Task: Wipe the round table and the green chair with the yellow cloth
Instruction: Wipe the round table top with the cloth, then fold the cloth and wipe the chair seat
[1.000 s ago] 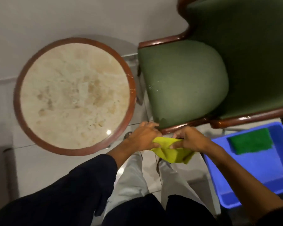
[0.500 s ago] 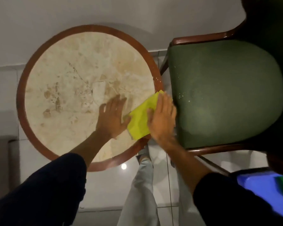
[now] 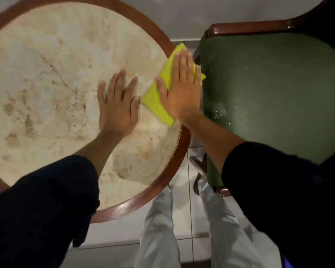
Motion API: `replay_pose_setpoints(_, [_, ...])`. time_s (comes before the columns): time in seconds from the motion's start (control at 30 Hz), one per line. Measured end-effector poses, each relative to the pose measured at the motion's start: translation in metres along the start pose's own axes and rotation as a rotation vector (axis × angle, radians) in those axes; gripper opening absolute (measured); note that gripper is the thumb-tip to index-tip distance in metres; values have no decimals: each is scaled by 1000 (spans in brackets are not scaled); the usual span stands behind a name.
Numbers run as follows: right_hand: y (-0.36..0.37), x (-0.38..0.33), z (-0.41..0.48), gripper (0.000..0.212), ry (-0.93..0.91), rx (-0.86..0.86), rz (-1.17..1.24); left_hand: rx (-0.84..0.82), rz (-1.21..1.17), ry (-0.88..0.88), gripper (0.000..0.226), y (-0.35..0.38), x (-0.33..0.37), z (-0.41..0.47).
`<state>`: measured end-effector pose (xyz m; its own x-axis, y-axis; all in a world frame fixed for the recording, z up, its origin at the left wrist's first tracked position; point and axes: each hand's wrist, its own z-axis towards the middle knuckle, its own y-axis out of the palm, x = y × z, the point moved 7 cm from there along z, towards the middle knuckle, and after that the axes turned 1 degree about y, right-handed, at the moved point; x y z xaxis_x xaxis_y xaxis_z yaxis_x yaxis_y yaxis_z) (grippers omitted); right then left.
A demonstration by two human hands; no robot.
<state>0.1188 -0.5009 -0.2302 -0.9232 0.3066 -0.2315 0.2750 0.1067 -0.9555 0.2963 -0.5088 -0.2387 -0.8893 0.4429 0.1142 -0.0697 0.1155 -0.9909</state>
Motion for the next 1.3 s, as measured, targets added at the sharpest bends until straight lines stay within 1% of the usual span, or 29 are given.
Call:
replay_pose_setpoints(0.1, [-3, -9, 23, 75, -199, -39, -72, 11, -15, 2, 49, -3, 0, 0])
replay_pose_setpoints(0.17, [0, -12, 8, 72, -342, -44, -126, 11, -34, -1, 49, -3, -1, 1])
replay_pose_setpoints(0.23, [9, -17, -27, 70, -463, -45, -125, 26, -48, 5, 49, -4, -1, 2])
replay_pose_setpoints(0.4, [32, -27, -129, 68, -601, -56, -33, 54, -64, 23, 48, -4, 0, 2])
replay_pose_setpoints(0.5, [36, -23, -153, 68, -693, -45, -45, 42, -58, 6, 47, -6, 2, 1])
replay_pose_setpoints(0.53, [33, -19, -149, 69, -673, -22, -45, 45, -63, 1, 47, -7, 4, 2])
replay_pose_setpoints(0.57, [28, -14, -141, 71, -596, 5, -39, 55, -79, -7, 46, -10, 5, 3])
replay_pose_setpoints(0.6, [22, -6, -132, 76, -454, 36, -24, 70, -107, -19, 44, -14, 6, 3])
replay_pose_setpoints(0.67, [12, 25, -121, 90, -24, 83, 64, 115, -169, -76, 39, -24, 11, -4])
replay_pose_setpoints(0.7, [9, 44, -124, 99, 214, 94, 169, 135, -187, -125, 39, -28, 13, -12])
replay_pose_setpoints(0.73, [10, 60, -132, 107, 439, 77, 324, 127, -204, -179, 41, -30, 17, -22])
replay_pose_setpoints(0.77, [16, 72, -141, 112, 635, 34, 515, 81, -224, -222, 44, -30, 25, -33])
replay_pose_setpoints(0.8, [25, 77, -149, 113, 793, -21, 709, 15, -236, -237, 49, -28, 37, -45])
replay_pose_setpoints(0.83, [33, 77, -156, 109, 915, -82, 883, -31, -251, -214, 48, -27, 53, -55])
replay_pose_setpoints(0.87, [40, 74, -159, 102, 1007, -132, 1026, -38, -269, -164, 41, -27, 70, -63])
replay_pose_setpoints(0.93, [47, 71, -162, 87, 1127, -143, 1224, -29, -305, -107, 29, -28, 96, -71])
replay_pose_setpoints(1.03, [41, 85, -161, 63, 1173, -50, 1354, -32, -483, -144, 22, -25, 116, -74])
replay_pose_setpoints(1.1, [21, 102, -162, 54, 1104, 39, 1383, -52, -695, -184, 19, -26, 132, -74])
replay_pose_setpoints(1.17, [-19, 128, -159, 49, 883, 194, 1260, -38, -862, -203, 19, -32, 160, -71])
replay_pose_setpoints(1.23, [-70, 153, -158, 45, 639, 348, 1031, 6, -950, -183, 19, -40, 195, -64])
replay_pose_setpoints(1.3, [-110, 181, -164, 38, 496, 455, 837, 14, -1026, -196, 25, -38, 231, -56])
